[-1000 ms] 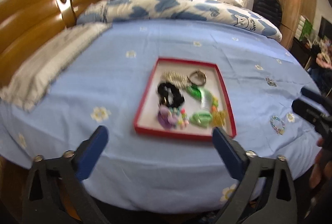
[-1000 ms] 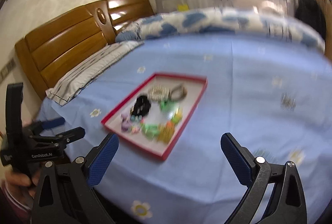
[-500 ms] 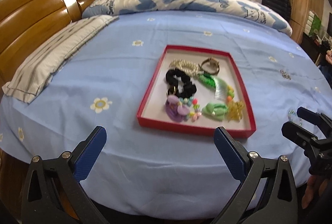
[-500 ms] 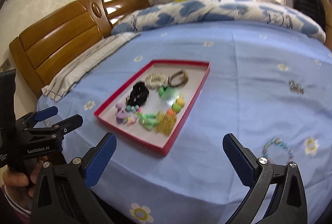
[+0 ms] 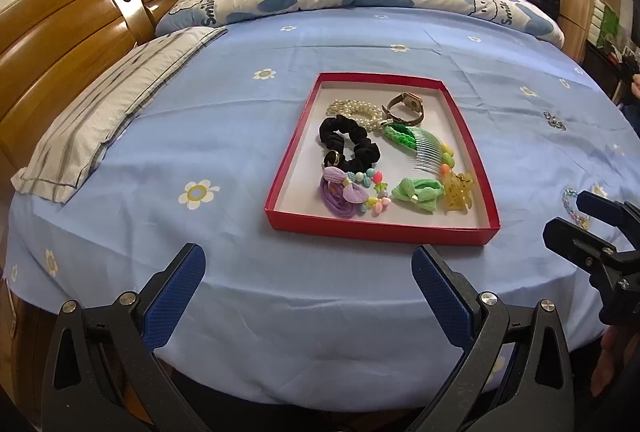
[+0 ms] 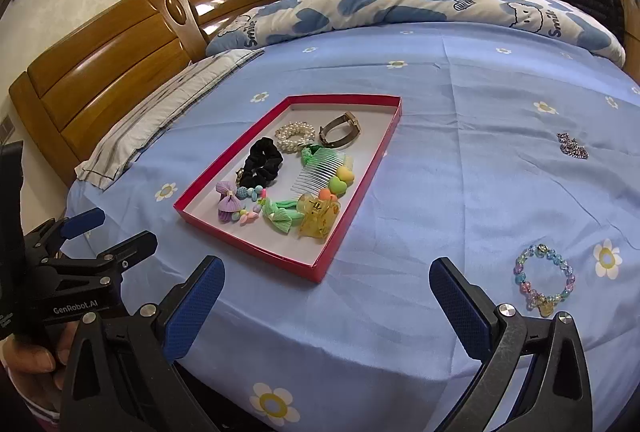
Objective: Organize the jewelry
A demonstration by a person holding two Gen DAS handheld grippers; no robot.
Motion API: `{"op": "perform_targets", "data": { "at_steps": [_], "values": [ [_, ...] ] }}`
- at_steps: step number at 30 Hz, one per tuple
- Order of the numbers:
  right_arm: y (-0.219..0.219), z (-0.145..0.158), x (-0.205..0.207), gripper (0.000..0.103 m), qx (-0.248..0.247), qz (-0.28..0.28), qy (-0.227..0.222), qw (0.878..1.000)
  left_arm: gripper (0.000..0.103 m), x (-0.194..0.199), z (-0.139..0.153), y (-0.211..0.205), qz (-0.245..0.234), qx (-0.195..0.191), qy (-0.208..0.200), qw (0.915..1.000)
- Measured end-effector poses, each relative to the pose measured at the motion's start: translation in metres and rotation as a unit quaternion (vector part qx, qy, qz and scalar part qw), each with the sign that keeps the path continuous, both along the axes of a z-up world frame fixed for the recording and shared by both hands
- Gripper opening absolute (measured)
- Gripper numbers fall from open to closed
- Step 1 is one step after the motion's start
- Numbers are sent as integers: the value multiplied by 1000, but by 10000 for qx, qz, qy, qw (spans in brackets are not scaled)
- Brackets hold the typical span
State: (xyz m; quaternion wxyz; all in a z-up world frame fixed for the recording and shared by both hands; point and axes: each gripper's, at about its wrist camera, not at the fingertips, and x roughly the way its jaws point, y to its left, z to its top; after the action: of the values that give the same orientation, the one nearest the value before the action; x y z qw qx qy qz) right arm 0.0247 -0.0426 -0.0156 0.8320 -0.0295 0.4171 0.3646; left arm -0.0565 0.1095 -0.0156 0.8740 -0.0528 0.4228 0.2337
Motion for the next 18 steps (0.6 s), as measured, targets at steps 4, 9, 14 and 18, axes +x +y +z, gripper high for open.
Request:
{"op": "perform_targets", "data": {
  "at_steps": [4, 9, 14, 18],
  "values": [
    [0, -1, 0, 103, 10, -5, 21, 10000, 103, 0, 1, -1, -18, 41, -15, 10000],
    [0, -1, 1, 103, 27, -36, 55, 10000, 103, -1, 5, -2, -23, 58, -86, 9999],
    [1, -1, 1, 103, 48, -30, 49, 10000, 103, 0, 7, -5, -43, 77, -92, 9999],
    [1, 0, 0, 103, 51, -24, 51, 10000, 103, -1, 8, -6, -61, 68, -106, 9999]
  ]
}}
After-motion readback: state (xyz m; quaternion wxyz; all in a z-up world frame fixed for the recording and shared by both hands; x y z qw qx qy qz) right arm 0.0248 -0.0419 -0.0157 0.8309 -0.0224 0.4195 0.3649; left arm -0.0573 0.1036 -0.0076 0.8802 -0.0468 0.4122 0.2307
